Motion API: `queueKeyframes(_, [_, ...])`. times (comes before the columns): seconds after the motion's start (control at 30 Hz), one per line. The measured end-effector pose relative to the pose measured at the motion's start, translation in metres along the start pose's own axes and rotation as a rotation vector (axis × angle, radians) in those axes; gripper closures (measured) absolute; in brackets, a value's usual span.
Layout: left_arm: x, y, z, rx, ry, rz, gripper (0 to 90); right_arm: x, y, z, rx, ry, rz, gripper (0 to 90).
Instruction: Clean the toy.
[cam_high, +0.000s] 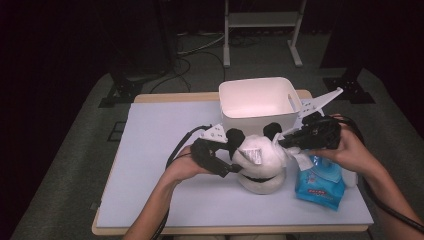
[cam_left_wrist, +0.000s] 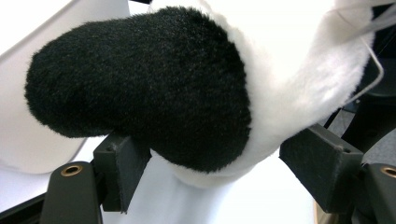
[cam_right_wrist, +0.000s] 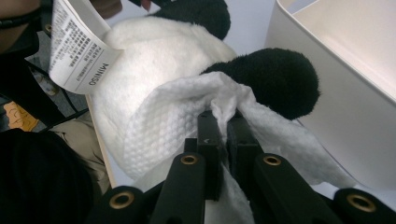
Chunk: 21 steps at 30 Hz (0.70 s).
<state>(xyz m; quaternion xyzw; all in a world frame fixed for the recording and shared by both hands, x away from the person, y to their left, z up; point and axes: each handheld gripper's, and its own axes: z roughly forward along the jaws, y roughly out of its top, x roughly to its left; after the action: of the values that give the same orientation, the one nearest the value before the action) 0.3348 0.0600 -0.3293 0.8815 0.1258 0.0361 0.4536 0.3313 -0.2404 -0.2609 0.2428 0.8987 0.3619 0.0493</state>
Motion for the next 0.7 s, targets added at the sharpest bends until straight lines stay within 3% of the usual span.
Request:
queueKeyframes(0.23, [-0.006,0.006,-0.022,-0.004,0.035,0.019,24.4,0.003,0.005,0.011,0.013,0.016,-0.01,85.4])
queueKeyframes(0.3, [-0.006,0.006,-0.021,0.015,0.043,0.021,24.4,0.005,0.009,0.016,0.014,0.036,-0.024,85.4])
queueKeyframes(0.4, [-0.004,0.004,-0.02,0.005,0.032,0.012,24.3,0.009,0.016,0.018,0.002,0.051,-0.036,85.4])
queueKeyframes(0.53, [-0.006,0.007,-0.016,0.013,0.028,0.029,24.2,0.013,0.025,0.02,0.019,0.047,-0.062,85.4])
queueKeyframes(0.7, [-0.004,0.007,-0.013,0.007,0.021,0.018,23.2,0.016,0.034,0.023,0.011,0.051,-0.08,85.3])
